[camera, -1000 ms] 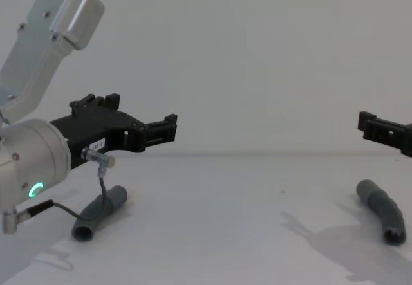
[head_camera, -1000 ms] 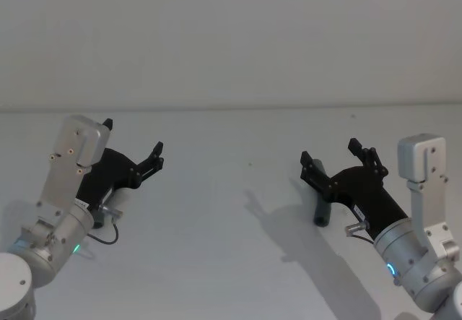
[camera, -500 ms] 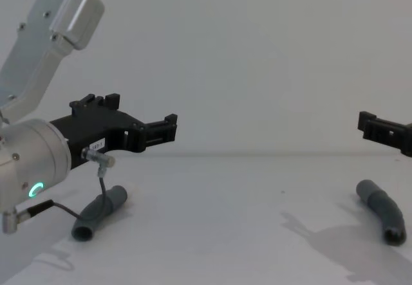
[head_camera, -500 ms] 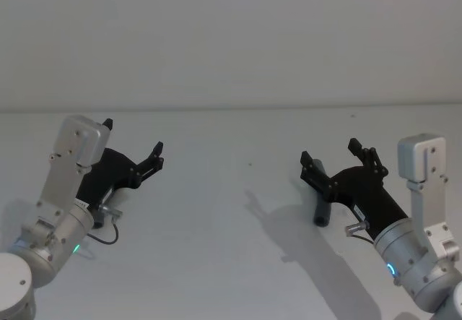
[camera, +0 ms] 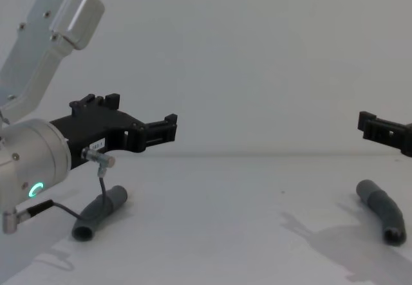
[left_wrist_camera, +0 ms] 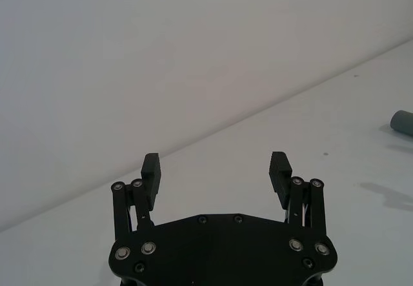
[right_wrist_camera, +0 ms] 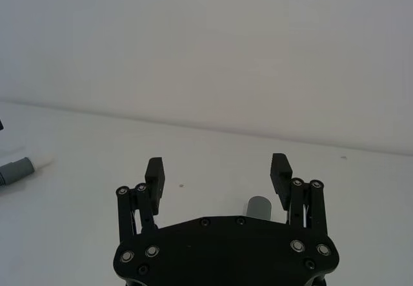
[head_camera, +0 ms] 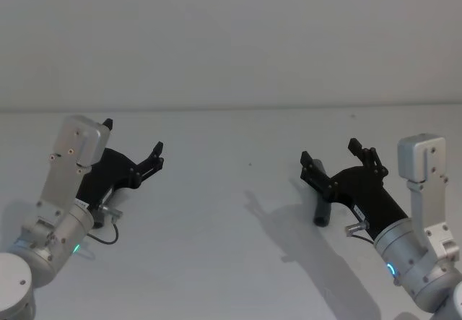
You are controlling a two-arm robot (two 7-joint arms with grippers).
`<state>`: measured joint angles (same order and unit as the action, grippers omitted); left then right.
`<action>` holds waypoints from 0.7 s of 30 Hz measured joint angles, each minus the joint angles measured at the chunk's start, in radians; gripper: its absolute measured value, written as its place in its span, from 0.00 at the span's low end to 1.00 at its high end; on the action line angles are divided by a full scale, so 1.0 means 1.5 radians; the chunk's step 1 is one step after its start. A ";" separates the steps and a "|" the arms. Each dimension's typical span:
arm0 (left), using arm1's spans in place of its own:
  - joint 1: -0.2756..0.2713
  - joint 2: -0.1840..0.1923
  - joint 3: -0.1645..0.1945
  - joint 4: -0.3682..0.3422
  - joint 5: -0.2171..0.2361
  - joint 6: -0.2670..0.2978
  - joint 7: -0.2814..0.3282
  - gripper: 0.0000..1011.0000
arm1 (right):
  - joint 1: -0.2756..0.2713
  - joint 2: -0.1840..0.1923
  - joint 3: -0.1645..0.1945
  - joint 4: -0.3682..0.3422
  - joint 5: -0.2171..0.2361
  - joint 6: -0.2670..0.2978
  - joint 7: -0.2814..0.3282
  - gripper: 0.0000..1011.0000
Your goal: Use both hands to pick up one end of the pipe from the table, align the ends, and insert them.
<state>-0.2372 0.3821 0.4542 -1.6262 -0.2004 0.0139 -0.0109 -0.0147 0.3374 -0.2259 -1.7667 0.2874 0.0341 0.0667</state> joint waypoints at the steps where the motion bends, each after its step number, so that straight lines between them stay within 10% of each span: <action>1: 0.000 0.000 0.000 0.000 0.000 0.000 0.000 0.99 | 0.000 0.000 0.000 0.000 0.000 0.000 0.000 0.99; 21: 0.000 0.000 0.000 0.000 0.000 0.000 0.000 0.99 | 0.000 0.000 0.000 0.000 0.000 0.000 0.000 0.99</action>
<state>-0.2371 0.3821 0.4542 -1.6262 -0.2004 0.0138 -0.0109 -0.0146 0.3375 -0.2258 -1.7667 0.2874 0.0340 0.0668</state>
